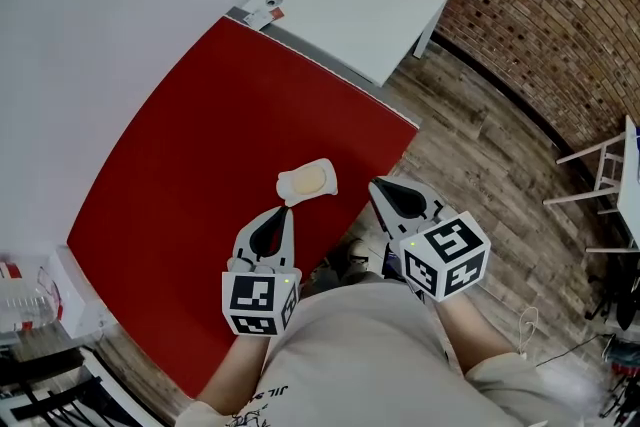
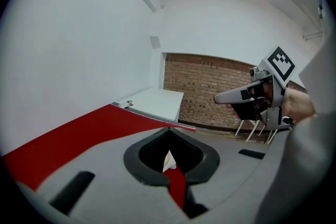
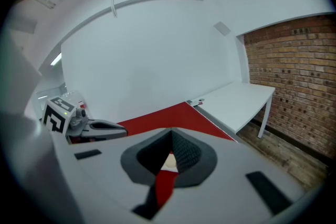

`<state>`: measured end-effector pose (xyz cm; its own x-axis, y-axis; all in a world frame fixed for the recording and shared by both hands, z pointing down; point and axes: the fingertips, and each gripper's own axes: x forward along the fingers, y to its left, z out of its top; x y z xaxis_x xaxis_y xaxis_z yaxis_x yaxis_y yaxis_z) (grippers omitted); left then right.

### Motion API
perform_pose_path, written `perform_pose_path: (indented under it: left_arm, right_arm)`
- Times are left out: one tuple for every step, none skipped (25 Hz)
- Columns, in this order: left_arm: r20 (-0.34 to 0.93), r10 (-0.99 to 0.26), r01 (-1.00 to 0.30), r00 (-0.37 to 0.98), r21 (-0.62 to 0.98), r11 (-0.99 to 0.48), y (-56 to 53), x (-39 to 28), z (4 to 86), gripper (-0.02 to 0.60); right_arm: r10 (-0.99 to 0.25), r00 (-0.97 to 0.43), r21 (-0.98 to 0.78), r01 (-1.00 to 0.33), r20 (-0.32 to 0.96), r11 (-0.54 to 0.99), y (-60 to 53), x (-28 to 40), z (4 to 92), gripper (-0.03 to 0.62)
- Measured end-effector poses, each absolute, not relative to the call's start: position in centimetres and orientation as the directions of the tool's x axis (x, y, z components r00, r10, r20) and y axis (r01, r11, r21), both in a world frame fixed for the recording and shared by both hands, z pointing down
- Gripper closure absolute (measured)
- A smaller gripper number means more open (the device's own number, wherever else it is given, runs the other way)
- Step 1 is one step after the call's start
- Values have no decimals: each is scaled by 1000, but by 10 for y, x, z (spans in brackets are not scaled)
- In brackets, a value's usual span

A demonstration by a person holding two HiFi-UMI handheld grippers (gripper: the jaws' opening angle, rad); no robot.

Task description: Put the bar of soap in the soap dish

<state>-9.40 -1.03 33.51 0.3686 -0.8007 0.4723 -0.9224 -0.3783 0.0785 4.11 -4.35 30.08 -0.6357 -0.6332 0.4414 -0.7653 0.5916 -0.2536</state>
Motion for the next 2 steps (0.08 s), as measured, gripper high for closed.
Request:
perform_pose_path:
  left_arm:
    - [474, -798, -920, 373, 80, -383, -10, -93, 336, 574]
    - [475, -795, -919, 377, 81, -387, -10, -91, 336, 574]
  right_arm:
    - [-632, -636, -253, -765, 442, 593, -44, 42, 301, 591]
    - [-631, -637, -252, -764, 443, 594, -44, 42, 301, 591]
